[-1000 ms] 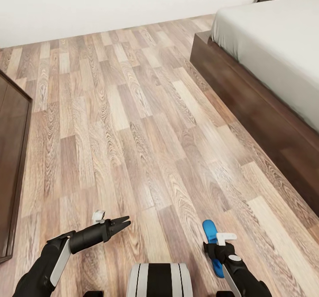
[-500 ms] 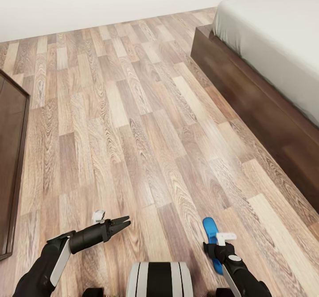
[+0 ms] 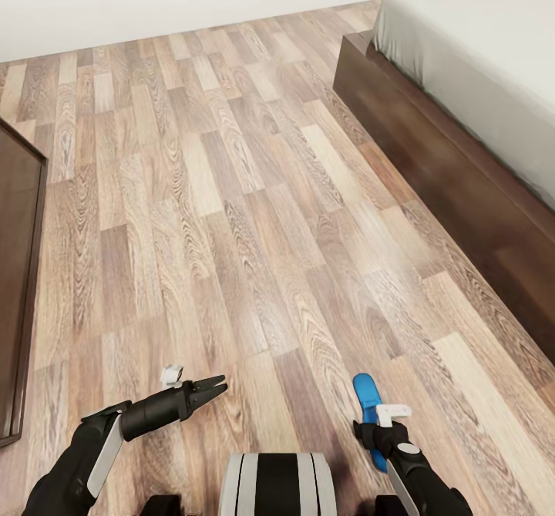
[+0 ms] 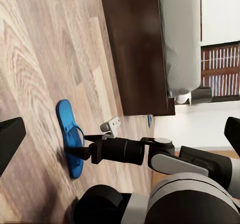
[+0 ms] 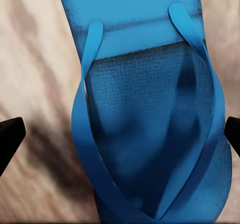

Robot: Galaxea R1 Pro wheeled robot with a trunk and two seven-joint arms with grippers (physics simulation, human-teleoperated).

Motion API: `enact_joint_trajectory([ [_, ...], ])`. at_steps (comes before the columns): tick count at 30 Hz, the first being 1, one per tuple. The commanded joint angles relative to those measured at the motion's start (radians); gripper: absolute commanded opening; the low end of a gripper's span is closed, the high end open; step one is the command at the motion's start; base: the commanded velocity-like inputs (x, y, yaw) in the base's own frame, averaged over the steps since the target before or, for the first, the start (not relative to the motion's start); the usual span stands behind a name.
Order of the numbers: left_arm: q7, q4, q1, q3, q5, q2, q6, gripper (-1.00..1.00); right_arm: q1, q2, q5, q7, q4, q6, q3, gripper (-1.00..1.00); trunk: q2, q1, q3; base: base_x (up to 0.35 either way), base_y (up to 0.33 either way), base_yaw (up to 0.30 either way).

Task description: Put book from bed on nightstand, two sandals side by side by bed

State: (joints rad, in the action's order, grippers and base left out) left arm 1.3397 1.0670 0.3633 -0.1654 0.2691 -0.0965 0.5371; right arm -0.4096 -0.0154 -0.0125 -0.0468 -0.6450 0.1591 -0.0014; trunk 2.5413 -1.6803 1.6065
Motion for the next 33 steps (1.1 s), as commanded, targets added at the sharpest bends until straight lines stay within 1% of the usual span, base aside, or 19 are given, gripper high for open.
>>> enact_joint_trajectory([
  [1,0.003,0.000,0.000,0.000,0.002,0.000,0.011,1.00,0.000,0.000,-0.001,-0.002,-0.002,0.006,0.001,1.00,0.000,0.000,0.005,0.000,0.000,0.000],
  [3,0.003,0.000,0.000,0.000,0.003,0.000,0.011,1.00,0.000,0.000,-0.001,-0.002,-0.002,0.006,0.000,1.00,0.001,-0.001,0.012,0.000,0.000,0.000],
  [21,0.003,0.000,0.000,0.001,0.002,0.000,0.011,1.00,0.000,-0.001,-0.001,-0.003,-0.005,0.005,0.000,1.00,0.001,-0.001,0.012,0.000,0.000,0.000],
  [22,0.003,-0.001,0.000,0.001,0.002,0.000,0.011,1.00,0.000,-0.001,-0.001,-0.003,-0.005,0.005,0.000,-1.00,0.001,-0.001,0.012,0.000,0.000,0.000],
  [33,0.003,0.000,0.000,0.001,0.002,0.000,0.009,1.00,0.000,-0.002,-0.001,-0.004,-0.013,0.005,0.000,-1.00,0.001,-0.001,0.012,0.000,0.000,0.000],
])
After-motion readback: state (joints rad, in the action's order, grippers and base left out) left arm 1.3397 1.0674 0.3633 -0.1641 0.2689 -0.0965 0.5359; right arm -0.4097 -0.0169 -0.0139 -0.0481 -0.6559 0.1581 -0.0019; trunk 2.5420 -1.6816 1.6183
